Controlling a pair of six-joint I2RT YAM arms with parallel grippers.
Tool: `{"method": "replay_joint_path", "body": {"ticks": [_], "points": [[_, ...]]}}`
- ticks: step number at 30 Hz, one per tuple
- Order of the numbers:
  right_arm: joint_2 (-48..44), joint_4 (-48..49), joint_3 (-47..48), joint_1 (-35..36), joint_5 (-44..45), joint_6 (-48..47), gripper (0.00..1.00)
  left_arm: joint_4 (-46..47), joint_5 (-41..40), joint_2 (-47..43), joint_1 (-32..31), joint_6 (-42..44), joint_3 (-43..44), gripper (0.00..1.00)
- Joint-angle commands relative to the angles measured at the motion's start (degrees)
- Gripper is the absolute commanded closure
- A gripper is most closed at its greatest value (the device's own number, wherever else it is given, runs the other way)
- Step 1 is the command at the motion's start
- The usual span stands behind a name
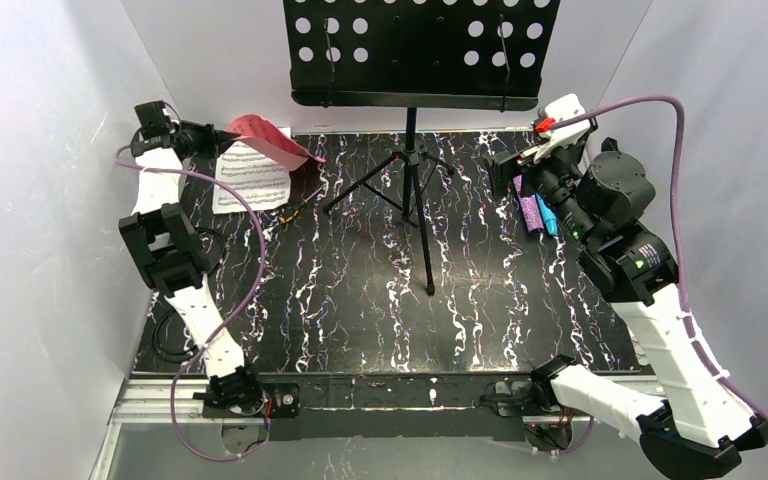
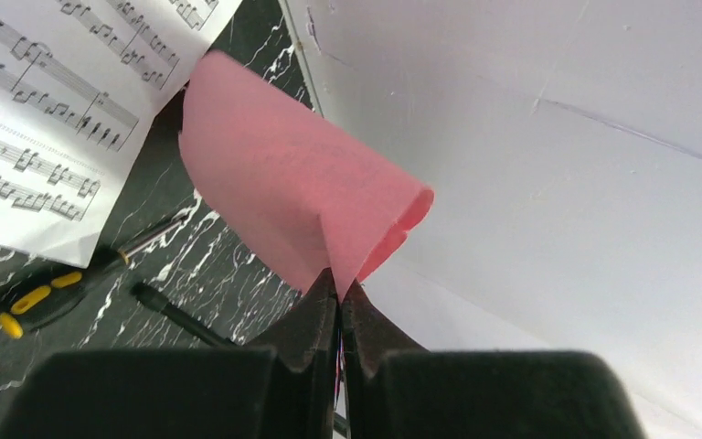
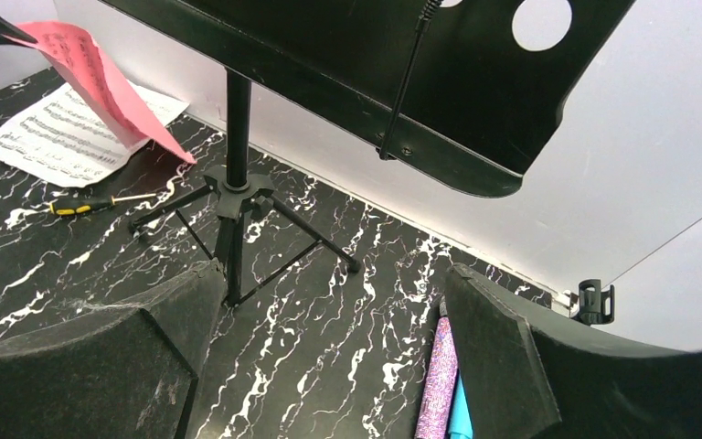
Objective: Pack up the instrument practice props
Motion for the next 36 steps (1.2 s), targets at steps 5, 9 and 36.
{"method": "replay_joint_path", "body": {"ticks": [5, 9, 36], "points": [[0.2, 1.6, -0.2, 0.3, -0.2, 0.3, 0.01, -7.5, -3.2, -5.9, 3.9, 5.2, 1.5, 1.0], [0.1, 1.6, 0.1, 0.4, -1.1, 1.0, 0.01, -11.1, -2.2, -4.9, 4.5, 9.9, -0.1, 1.0], [-0.6, 4.5, -6.1, 0.3, -28.3, -2.0, 0.01, -22.6, -7.9, -24.8, 1.4, 27.4, -7.6, 1.0]]}}
